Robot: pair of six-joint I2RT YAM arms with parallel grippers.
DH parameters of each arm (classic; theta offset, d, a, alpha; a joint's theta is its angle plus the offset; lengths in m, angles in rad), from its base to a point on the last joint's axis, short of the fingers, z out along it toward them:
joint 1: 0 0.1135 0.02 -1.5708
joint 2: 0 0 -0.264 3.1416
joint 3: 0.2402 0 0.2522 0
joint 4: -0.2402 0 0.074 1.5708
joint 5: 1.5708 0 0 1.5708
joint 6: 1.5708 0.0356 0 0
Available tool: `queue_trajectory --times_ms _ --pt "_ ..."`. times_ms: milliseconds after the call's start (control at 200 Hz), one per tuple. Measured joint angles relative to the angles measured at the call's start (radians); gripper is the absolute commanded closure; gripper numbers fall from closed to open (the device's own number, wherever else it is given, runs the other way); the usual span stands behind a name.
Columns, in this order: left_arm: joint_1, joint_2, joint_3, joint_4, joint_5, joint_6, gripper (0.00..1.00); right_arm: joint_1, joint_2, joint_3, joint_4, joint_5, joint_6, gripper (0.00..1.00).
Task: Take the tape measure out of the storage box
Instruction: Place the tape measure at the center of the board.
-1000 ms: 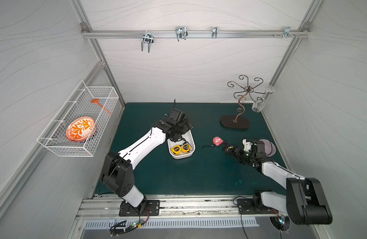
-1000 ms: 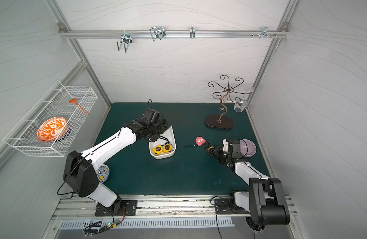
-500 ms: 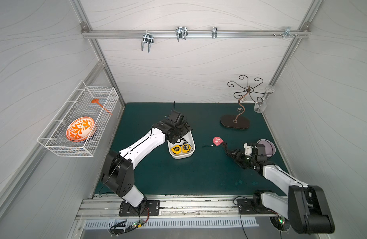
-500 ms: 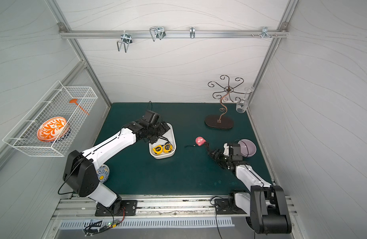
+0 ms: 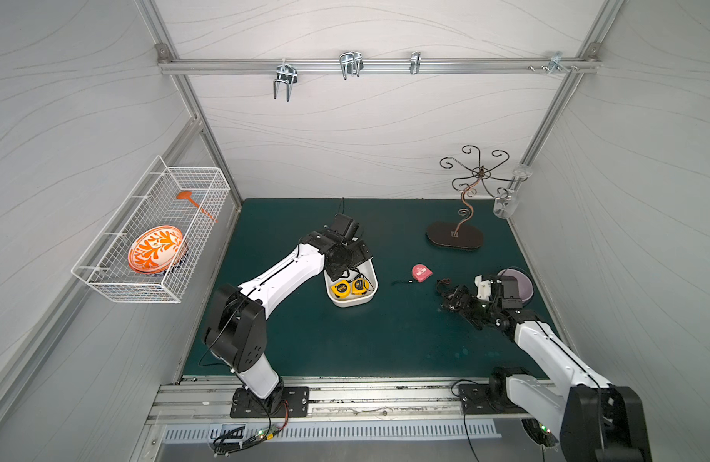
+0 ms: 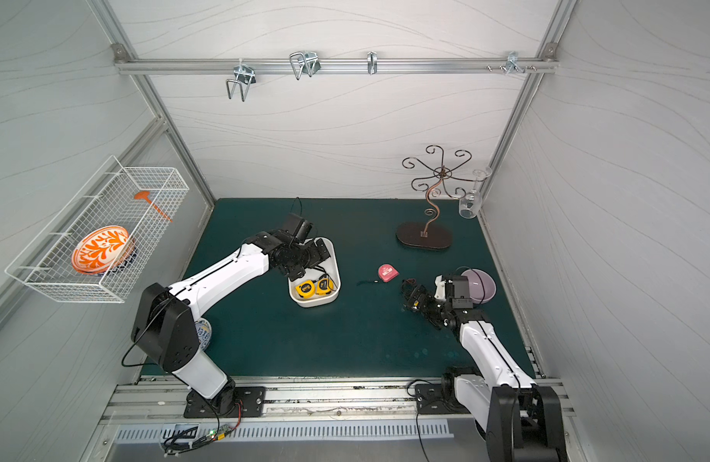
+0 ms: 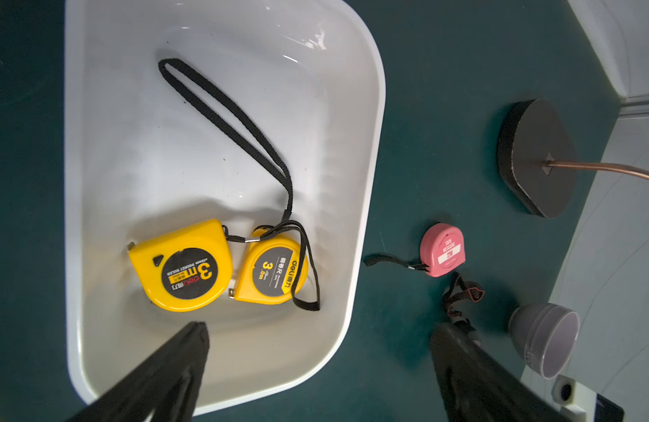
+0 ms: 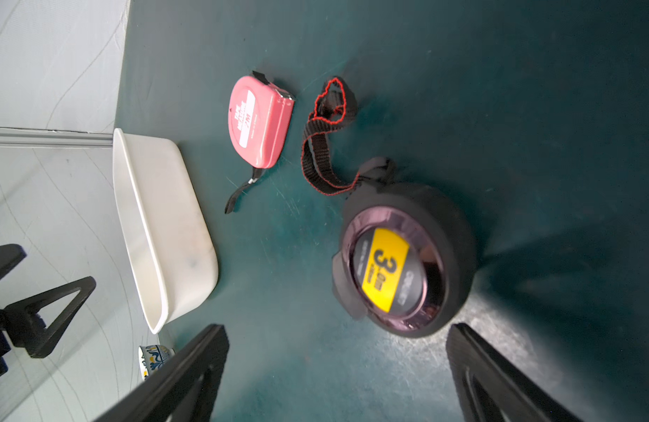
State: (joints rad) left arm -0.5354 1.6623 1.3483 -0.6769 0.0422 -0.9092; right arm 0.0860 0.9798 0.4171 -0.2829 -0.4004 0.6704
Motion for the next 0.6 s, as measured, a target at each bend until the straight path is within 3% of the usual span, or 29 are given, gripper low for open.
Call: queue_trajectory --times_ms 255,600 --pt "0.0 0.069 0.044 -0.089 -0.008 0.104 0.01 0.081 -0.058 0.073 -0.162 0.034 -0.021 0.01" --pt "-0.01 0.158 0.134 -0.234 -0.093 0.314 0.11 0.116 -0.106 0.192 -0.322 0.05 -0.036 0.01"
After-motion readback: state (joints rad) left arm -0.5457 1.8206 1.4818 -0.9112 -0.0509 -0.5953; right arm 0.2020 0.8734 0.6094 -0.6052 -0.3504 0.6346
